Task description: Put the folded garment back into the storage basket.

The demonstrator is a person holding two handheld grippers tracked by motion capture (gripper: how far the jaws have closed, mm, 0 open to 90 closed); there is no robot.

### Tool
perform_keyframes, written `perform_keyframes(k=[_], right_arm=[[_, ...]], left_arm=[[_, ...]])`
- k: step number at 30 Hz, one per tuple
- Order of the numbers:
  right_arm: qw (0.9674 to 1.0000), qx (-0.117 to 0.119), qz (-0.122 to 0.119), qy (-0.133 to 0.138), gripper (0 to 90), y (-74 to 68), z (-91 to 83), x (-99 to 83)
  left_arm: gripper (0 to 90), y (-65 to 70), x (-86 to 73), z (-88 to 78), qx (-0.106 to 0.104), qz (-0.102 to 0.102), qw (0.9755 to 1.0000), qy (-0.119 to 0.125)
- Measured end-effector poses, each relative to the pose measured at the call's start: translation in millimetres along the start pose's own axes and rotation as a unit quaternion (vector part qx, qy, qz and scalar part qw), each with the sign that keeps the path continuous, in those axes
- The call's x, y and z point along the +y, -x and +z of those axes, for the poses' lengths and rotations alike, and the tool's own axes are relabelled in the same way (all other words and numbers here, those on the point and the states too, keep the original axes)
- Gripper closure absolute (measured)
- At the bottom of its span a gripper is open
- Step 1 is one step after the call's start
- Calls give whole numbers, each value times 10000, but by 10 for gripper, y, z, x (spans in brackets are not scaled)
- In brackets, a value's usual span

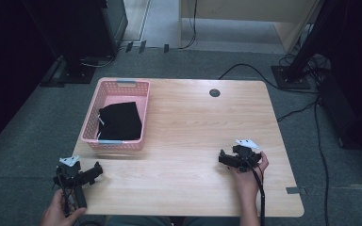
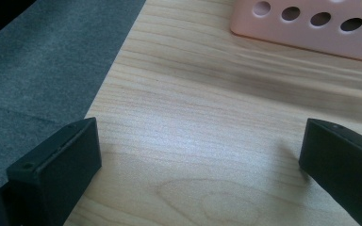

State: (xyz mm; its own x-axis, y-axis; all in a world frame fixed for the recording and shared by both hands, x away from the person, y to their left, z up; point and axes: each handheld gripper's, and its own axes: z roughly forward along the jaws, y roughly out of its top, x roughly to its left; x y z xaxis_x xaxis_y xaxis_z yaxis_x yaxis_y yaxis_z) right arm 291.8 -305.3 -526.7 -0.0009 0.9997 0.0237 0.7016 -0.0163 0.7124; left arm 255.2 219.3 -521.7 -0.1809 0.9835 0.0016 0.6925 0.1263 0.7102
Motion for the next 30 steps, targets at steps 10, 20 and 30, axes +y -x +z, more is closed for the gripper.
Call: perform_keyframes(k=[10,20,30], right_arm=[[10000,-62,58,7,0,92,-29,-28],[9998,-145,144,6,0,163,-52,-48],[9995,-220,226,7,0,234,-72,-66]], left_arm=[[0,0,0,0,0,0,10000,0],[0,0,0,0,1,-3,10000,2],[0,0,0,0,1,-3,10000,3]])
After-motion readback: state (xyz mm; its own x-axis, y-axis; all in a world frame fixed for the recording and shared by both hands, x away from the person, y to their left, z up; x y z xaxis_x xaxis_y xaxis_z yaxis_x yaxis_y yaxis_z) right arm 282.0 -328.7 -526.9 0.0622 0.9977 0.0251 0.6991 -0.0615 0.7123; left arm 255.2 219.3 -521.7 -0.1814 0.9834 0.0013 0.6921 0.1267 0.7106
